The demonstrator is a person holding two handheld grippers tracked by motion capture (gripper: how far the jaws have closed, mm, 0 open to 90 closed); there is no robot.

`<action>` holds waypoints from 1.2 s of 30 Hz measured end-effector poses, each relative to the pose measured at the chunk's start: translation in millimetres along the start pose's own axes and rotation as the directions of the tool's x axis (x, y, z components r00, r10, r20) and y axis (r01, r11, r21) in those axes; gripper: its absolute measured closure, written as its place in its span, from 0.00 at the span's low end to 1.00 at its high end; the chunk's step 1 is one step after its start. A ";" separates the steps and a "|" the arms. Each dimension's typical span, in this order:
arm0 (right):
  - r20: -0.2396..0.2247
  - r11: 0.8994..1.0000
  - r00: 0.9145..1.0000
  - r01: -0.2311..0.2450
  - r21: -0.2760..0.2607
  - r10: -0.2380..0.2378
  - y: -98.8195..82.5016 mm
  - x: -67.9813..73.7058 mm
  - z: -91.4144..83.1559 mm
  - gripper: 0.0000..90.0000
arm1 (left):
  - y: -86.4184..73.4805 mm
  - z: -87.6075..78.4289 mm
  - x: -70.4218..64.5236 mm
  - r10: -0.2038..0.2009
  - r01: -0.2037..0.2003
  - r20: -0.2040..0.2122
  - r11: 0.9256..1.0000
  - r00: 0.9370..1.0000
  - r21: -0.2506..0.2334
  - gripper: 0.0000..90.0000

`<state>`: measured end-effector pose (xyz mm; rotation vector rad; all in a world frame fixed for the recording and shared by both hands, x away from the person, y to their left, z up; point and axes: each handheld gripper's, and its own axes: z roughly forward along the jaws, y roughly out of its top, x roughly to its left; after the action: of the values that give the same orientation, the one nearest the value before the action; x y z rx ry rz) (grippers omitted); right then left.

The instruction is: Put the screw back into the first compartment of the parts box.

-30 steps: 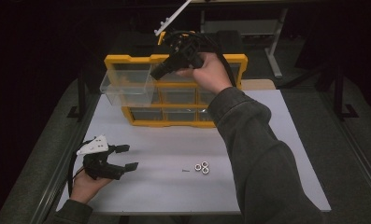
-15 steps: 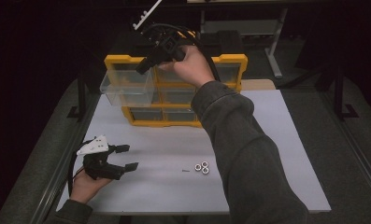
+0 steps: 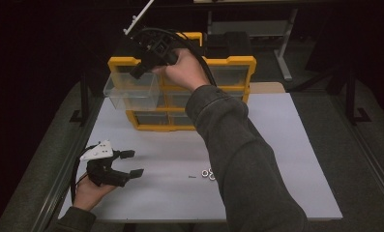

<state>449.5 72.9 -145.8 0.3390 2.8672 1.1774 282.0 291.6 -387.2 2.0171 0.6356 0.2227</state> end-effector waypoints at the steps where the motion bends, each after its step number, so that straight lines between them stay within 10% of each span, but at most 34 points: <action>1: 0.003 1.000 1.000 -0.003 0.000 0.003 0.0 -0.6 1.4 0.89 | 0.2 -0.3 0.8 0.010 -0.010 -0.002 1.000 1.000 -0.002 0.23; 14: 0.014 0.999 1.000 -0.013 -0.040 0.014 -13.3 -0.8 -21.7 0.79 | -0.7 -0.6 1.3 -0.003 0.003 -0.007 1.000 1.000 0.000 0.23; 36: 0.050 0.996 0.998 -0.044 -0.081 0.049 -116.8 7.2 -62.2 0.69 | 0.9 1.2 0.4 0.014 -0.013 -0.011 1.000 1.000 0.018 0.23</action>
<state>413.7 -49.4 -182.3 0.4292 2.7734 1.2669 283.1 290.6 -387.0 2.0393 0.6331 0.2371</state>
